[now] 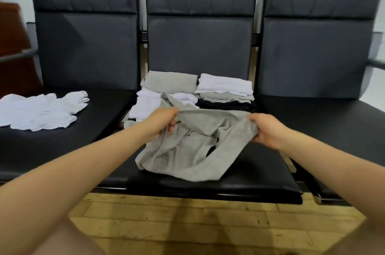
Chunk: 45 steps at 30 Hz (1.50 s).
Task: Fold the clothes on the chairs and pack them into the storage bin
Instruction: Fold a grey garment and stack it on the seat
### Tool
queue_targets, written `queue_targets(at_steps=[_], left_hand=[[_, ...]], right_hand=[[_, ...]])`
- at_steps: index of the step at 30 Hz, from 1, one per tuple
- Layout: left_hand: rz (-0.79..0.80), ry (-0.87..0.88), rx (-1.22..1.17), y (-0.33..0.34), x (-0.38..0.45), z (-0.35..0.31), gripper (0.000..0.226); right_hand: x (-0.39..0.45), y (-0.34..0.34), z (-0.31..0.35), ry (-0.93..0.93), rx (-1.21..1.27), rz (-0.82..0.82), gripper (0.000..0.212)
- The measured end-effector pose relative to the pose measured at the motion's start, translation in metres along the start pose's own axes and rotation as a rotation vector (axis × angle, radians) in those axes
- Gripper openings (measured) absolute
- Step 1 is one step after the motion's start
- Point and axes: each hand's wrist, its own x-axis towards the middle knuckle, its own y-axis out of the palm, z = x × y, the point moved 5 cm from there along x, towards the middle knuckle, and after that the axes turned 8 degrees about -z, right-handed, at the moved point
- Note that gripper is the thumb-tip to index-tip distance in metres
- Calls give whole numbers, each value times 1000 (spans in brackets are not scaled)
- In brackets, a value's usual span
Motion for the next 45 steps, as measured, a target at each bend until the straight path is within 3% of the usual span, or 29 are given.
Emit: queue_targets(at_steps=[2,6,9,12,15,18,22,25,28,31,35,40,43,45], left_hand=[[-69,55,-37,-18,1,-13,32],[-261,252,324,-44,8,-24,46],[-278,85,172,-51,11,-17,42],[-146,-6,-123,-53,14,-13,32],[-74,-42,-380,-61,16,-16,26],[-68,-61,-536,-72,19,-16,25],[-109,-49,-472,-76,23,-9,26],[-195,8,-387,-79,24,-9,27],[-286,8,-375,-84,24,-10,27],[-204,26,-391,-80,17,-20,22],[-15,6,-568,-70,14,-40,29],[-22,-135,-912,-73,-3,-107,31],[41,47,-986,-89,-22,-175,33],[65,177,-1014,-100,-41,-219,32]], right_hand=[[1,-11,12,51,232,-21,20],[-1,-18,21,73,230,-10,20],[-5,-7,21,110,193,101,22],[-12,5,23,109,129,262,17],[-9,7,18,38,-143,307,26],[-9,2,8,19,-489,263,21],[-15,0,5,34,-669,220,10],[-14,-2,12,62,-298,129,21],[-13,-1,28,69,172,169,33],[-13,-2,47,21,376,200,37],[-23,-1,76,-14,535,278,34],[-44,4,150,-162,630,385,27],[-71,7,210,-350,576,443,32],[-90,8,247,-602,295,308,36]])
